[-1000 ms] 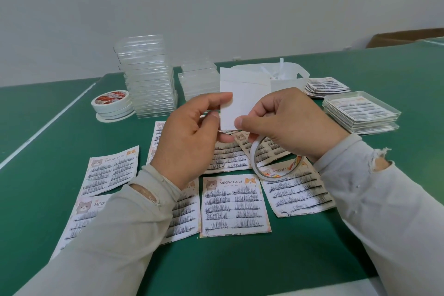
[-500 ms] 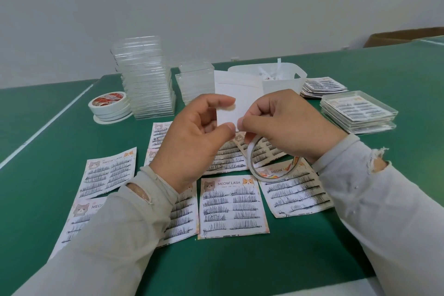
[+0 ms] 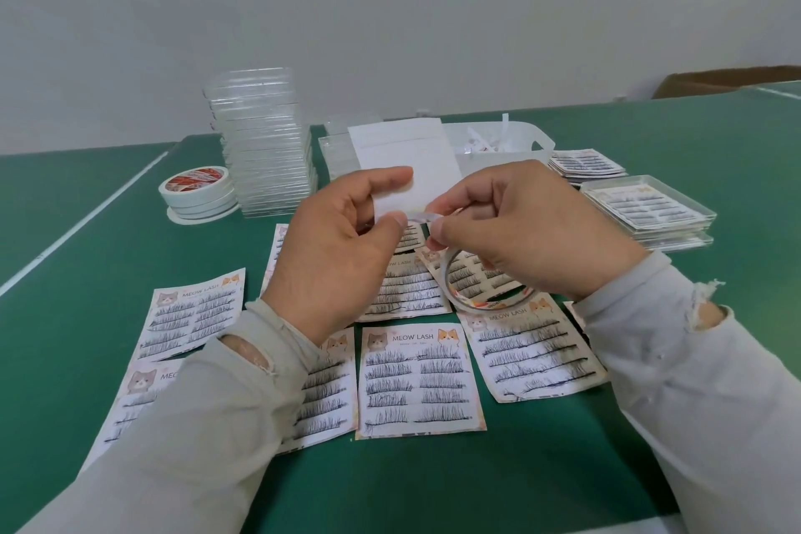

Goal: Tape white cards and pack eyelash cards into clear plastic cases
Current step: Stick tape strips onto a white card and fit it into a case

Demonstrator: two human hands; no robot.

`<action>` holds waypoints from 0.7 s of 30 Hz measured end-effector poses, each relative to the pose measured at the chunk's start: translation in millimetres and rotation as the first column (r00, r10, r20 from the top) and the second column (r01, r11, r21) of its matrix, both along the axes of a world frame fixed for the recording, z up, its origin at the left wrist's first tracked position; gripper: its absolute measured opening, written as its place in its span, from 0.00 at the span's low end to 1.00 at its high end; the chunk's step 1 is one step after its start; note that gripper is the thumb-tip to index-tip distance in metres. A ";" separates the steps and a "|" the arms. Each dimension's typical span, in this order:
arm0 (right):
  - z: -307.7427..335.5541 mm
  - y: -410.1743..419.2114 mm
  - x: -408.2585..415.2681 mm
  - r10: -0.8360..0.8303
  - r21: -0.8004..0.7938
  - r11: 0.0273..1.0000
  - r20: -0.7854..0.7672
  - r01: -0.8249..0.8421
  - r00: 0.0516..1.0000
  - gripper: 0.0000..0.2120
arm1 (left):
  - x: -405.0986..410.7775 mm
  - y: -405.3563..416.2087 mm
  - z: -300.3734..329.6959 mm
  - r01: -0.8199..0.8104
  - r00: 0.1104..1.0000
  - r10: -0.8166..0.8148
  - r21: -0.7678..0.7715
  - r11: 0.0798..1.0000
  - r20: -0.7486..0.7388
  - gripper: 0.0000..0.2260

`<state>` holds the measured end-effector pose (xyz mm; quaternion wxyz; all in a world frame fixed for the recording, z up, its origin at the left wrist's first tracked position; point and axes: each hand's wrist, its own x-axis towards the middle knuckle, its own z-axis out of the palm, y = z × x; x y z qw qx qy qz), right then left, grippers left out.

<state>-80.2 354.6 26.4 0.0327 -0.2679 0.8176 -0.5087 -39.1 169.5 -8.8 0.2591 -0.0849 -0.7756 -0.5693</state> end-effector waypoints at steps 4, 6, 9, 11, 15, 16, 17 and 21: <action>-1.4 -0.6 0.9 -0.134 0.097 0.984 -0.141 0.148 0.981 0.10 | -1.1 -2.9 -0.8 -0.018 1.000 0.018 0.001 1.000 -0.004 0.17; -0.7 1.1 0.0 -0.174 0.116 0.973 -0.189 0.198 0.966 0.11 | -2.0 -5.5 -2.5 -0.022 1.000 0.022 0.009 1.000 -0.010 0.17; -0.6 2.6 -1.1 -0.166 0.172 0.962 -0.247 0.212 0.954 0.11 | -2.7 -6.7 -3.7 -0.046 0.999 0.046 0.000 0.999 -0.012 0.17; -1.1 1.8 -1.7 -0.186 0.194 0.950 -0.280 0.245 0.942 0.12 | -2.1 -5.4 -3.6 -0.036 0.999 0.037 0.022 0.999 -0.002 0.17; -2.8 -0.4 -3.4 -0.241 0.200 0.930 -0.299 0.308 0.923 0.13 | -0.9 -0.9 -2.9 0.015 1.000 -0.016 0.099 0.995 0.011 0.17; -3.2 -0.8 -3.8 -0.251 0.199 0.928 -0.297 0.316 0.921 0.13 | -1.0 0.3 -2.4 0.020 1.000 -0.021 0.116 0.993 0.012 0.17; -3.5 -1.2 -4.1 -0.259 0.195 0.926 -0.293 0.322 0.920 0.14 | -0.7 0.9 -2.0 0.025 1.000 -0.027 0.130 0.991 0.014 0.18; -3.8 -1.6 -5.4 -0.277 0.185 0.924 -0.281 0.335 0.919 0.14 | -0.2 2.7 -1.3 0.041 0.999 -0.044 0.152 0.988 0.017 0.19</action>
